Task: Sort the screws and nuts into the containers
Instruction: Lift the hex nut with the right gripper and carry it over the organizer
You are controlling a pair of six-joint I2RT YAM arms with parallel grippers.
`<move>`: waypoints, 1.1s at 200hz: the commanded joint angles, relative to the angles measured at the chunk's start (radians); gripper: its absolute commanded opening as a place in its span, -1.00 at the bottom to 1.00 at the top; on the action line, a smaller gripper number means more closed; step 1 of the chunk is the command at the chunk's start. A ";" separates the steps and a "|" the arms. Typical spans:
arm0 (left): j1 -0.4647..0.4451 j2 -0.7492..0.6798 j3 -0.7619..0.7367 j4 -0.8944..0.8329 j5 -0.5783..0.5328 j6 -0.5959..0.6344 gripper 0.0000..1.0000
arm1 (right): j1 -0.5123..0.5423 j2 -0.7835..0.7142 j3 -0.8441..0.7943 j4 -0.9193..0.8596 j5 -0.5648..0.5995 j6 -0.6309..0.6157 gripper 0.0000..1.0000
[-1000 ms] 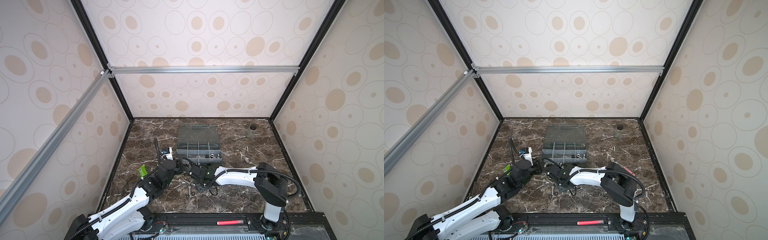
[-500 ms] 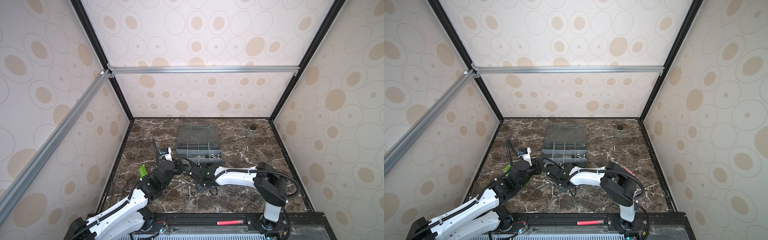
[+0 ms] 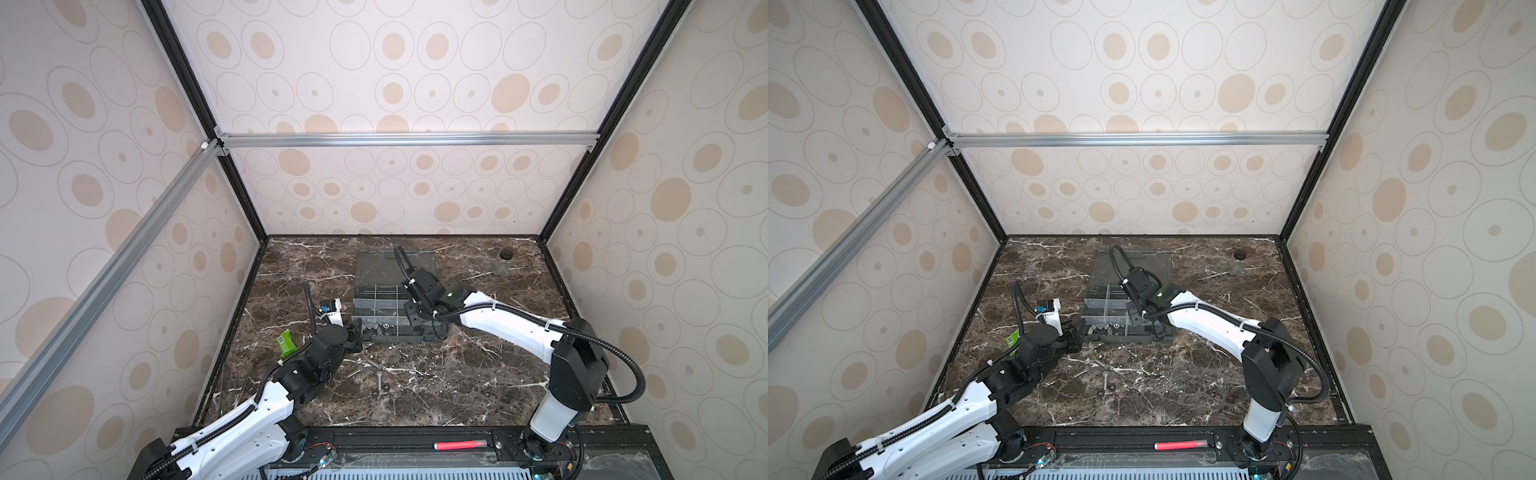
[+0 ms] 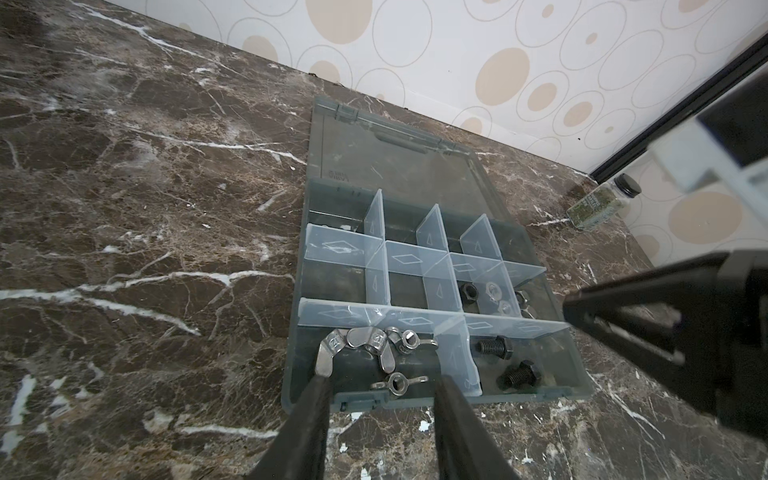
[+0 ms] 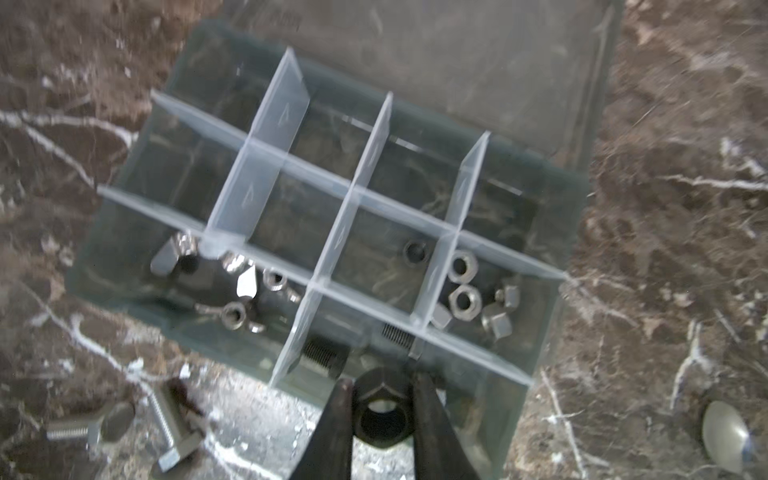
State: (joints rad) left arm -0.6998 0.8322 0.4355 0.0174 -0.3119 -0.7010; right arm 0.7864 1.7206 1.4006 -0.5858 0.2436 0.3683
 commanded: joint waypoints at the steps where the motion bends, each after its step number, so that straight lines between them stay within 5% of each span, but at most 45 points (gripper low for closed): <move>1: 0.008 -0.005 0.020 -0.004 0.004 -0.021 -0.17 | -0.036 0.047 0.060 0.010 0.033 -0.009 -0.54; 80: 0.008 -0.002 0.028 -0.001 0.033 -0.016 -0.17 | -0.050 0.237 0.174 0.014 0.016 0.028 -0.54; 114: 0.008 0.007 0.032 0.001 0.046 -0.006 -0.17 | -0.052 0.250 0.135 0.045 -0.003 0.059 -0.52; 150: 0.008 0.015 0.045 -0.011 0.048 0.010 -0.17 | -0.053 0.267 0.147 0.035 -0.007 0.072 -0.27; 220: 0.007 0.022 0.064 -0.036 0.043 0.032 -0.16 | -0.060 0.204 0.101 0.079 -0.010 0.086 -0.21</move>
State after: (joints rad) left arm -0.6998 0.8486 0.4496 0.0101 -0.2569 -0.6952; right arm 0.7330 1.9675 1.5303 -0.5213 0.2359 0.4358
